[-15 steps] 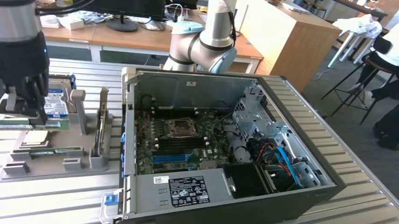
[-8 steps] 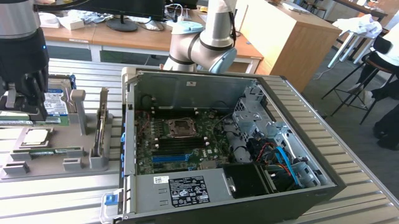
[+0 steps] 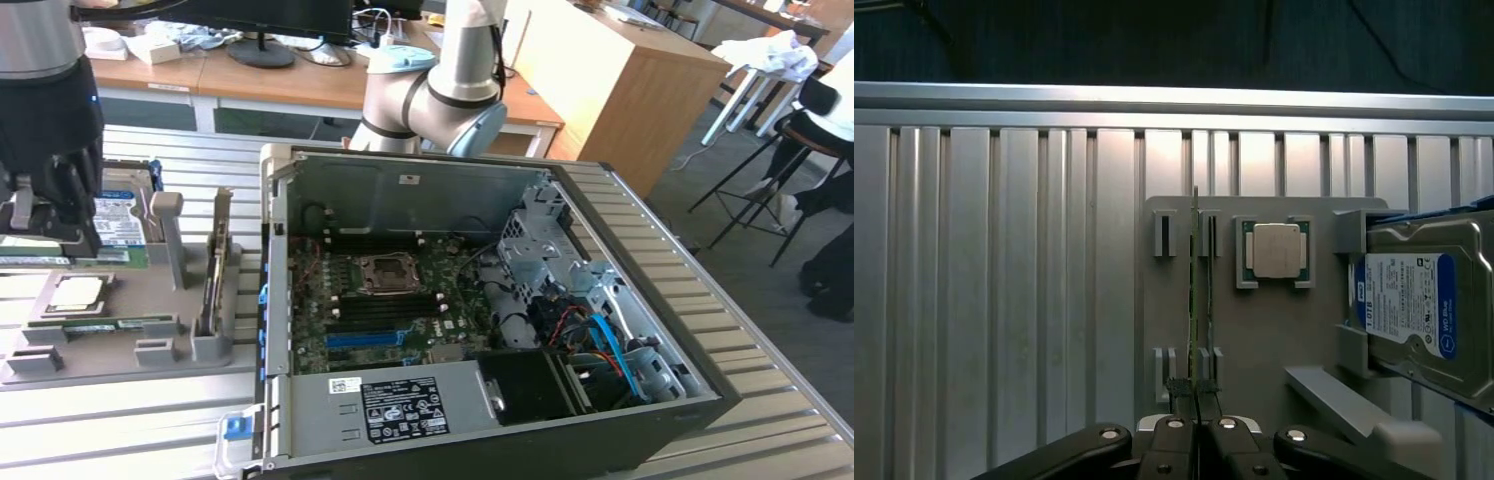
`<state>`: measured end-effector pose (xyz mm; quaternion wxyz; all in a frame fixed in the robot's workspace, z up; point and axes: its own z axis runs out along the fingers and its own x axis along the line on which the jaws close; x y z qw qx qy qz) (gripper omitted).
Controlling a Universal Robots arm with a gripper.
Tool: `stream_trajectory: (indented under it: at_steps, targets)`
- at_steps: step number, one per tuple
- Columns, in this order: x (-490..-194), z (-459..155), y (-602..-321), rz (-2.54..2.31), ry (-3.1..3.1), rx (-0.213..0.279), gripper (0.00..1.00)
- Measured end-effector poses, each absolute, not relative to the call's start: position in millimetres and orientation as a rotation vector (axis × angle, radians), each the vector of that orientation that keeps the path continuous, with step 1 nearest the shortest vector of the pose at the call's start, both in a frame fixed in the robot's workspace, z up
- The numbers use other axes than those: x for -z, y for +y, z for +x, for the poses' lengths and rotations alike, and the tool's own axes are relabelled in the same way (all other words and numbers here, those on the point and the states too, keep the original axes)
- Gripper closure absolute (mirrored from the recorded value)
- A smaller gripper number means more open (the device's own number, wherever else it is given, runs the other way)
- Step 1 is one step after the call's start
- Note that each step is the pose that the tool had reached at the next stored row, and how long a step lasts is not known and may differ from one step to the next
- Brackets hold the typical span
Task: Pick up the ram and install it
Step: 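Pick up the ram and move it above insertion slot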
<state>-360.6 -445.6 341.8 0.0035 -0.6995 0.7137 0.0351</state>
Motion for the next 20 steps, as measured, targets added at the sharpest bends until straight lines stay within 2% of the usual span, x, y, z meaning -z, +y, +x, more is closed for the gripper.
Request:
stream_trajectory:
  at_steps: [20]
  targets:
    - [-378.3,-360.6,-445.6,-2.212,2.219,-0.11,0.88]
